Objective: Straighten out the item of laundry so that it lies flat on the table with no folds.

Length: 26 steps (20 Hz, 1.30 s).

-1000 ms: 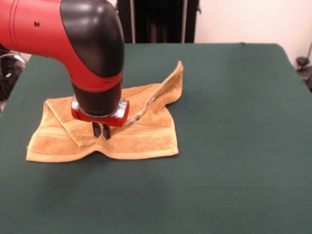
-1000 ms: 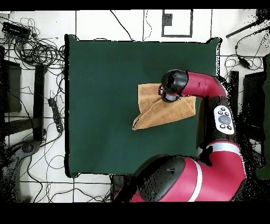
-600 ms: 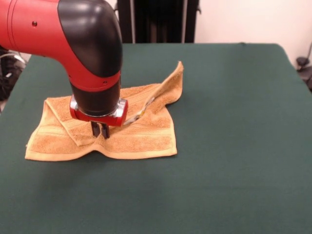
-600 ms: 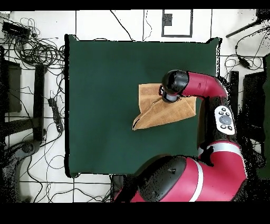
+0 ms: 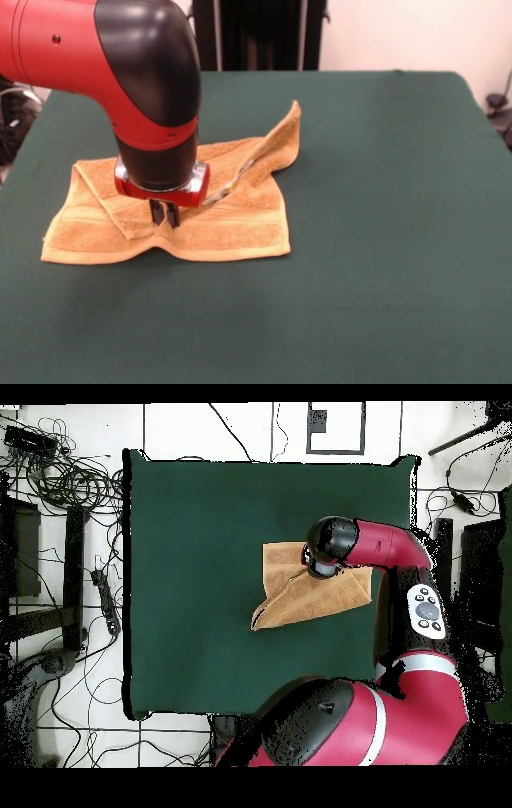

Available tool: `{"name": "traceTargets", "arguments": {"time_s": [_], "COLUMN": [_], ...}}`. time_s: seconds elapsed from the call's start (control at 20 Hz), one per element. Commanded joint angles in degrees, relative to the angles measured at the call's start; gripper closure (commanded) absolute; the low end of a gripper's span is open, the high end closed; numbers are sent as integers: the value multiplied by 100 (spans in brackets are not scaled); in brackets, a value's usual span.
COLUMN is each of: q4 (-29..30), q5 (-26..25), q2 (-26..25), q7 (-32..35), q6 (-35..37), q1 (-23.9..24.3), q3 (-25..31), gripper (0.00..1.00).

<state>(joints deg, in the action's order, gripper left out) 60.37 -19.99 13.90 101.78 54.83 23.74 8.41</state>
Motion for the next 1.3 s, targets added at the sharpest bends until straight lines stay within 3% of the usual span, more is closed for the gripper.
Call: {"name": "traceTargets", "arguments": {"time_s": [0.05, 0.7, 0.9, 0.95, 1.3], "q4": [708, 869, 753, 746, 699], "q5": [-509, -473, -343, -337, -387], "q2": [-255, -353, -418, -422, -435], "q7": [-1965, -1464, -1154, -1151, -1279], "q6": [764, 66, 238, 220, 191], "q1": [-77, -35, -93, -91, -92], "q3": [485, 469, 419, 429, 460], "gripper": [100, 100, 100, 0, 0]}}
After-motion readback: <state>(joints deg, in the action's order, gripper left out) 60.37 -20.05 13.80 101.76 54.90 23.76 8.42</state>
